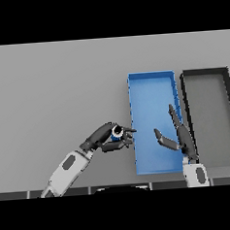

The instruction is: Pick up the blue pipe and place it into the blue bin.

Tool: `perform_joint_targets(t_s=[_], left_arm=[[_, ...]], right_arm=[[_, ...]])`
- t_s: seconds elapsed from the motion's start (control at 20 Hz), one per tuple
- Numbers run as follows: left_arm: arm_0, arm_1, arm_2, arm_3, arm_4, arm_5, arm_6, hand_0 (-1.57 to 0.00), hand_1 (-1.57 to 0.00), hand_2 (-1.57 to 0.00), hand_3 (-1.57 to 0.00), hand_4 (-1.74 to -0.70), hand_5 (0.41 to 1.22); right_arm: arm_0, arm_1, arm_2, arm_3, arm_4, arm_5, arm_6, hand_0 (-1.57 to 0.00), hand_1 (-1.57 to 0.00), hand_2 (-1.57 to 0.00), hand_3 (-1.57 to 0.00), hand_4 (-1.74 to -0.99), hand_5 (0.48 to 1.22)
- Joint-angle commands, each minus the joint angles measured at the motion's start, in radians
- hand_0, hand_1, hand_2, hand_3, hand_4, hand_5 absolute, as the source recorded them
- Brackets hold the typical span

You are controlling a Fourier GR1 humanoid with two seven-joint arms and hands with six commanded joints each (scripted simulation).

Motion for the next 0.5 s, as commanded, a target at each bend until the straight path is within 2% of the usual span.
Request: perform_joint_targets(t_s=[0.0,0.25,0.45], left_arm=[[0.001,-0.003,-0.002,0.007,-0.003,0.001,0.006,-1.57,-1.57,-1.57,-1.44,-1.73,1.219],[-0.007,-0.009,-0.001,0.006,-0.009,0.006,0.033,-1.57,-1.57,-1.57,-1.44,-1.73,1.220],[0.003,-0.001,-0.005,0.001,-0.021,-0.002,0.019,-1.57,-1.57,-1.57,-1.44,-1.73,1.221]], right_arm=[[0.004,0.003,0.000,-0.005,-0.003,-0.001,0.005,0.00,0.00,0.00,0.00,-1.177,0.629],[0.022,0.014,-0.002,-0.038,-0.023,-0.004,0.033,0.00,0.00,0.00,0.00,-1.209,0.623],[0.021,0.009,-0.009,-0.074,-0.087,0.035,0.019,0.00,0.00,0.00,0.00,-1.195,0.610]])
